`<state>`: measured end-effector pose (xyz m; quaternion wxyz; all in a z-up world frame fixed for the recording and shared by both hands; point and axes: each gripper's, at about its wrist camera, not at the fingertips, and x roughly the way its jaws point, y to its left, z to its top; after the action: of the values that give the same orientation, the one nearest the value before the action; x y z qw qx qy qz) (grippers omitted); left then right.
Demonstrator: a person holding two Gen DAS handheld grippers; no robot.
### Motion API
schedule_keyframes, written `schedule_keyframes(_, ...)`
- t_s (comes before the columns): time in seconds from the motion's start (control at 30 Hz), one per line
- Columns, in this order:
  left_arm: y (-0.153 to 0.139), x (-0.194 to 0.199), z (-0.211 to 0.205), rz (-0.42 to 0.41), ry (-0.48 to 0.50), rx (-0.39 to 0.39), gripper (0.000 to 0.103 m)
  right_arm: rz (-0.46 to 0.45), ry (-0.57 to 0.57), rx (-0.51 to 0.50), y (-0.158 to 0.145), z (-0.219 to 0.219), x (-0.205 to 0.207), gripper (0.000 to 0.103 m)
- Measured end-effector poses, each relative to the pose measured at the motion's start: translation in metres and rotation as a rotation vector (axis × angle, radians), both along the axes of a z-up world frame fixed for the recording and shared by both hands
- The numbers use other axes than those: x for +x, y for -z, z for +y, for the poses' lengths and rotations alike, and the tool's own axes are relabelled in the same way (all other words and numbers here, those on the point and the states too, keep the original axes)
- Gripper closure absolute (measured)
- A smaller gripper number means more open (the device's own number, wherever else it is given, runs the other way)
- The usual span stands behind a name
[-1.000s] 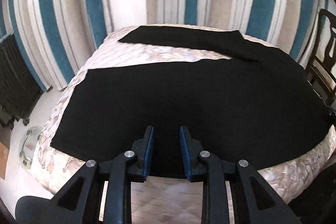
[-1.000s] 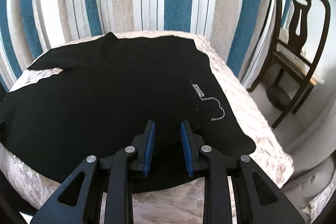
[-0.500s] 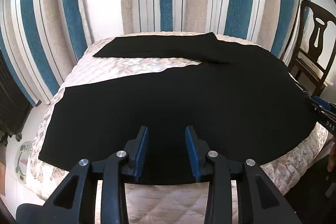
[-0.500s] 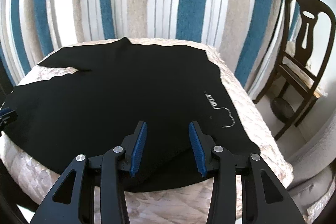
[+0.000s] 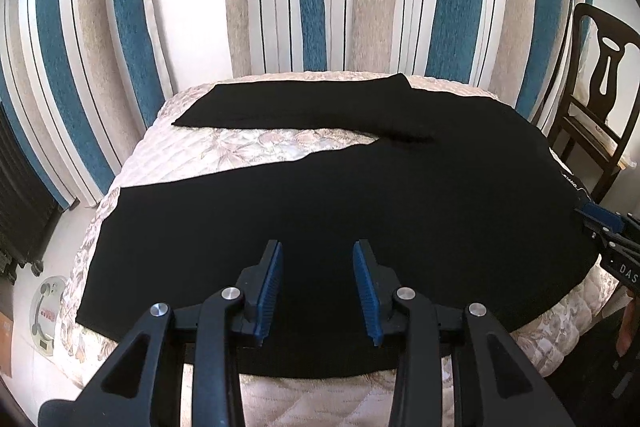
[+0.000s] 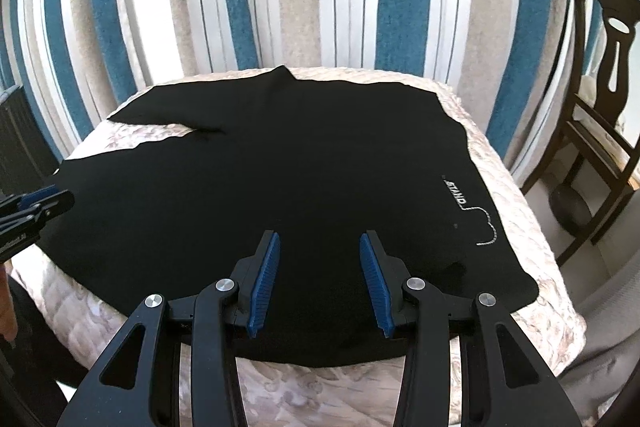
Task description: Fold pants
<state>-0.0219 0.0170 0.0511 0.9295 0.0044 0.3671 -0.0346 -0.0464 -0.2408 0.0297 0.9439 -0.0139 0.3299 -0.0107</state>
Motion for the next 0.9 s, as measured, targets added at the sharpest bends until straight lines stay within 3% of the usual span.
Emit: schedule_keyframes(0.9, 0.004, 0.064, 0.016, 0.006, 0.054, 0.071, 0.064, 0.081, -0.153, 0.044, -0.014, -0.001, 0.072, 0.060)
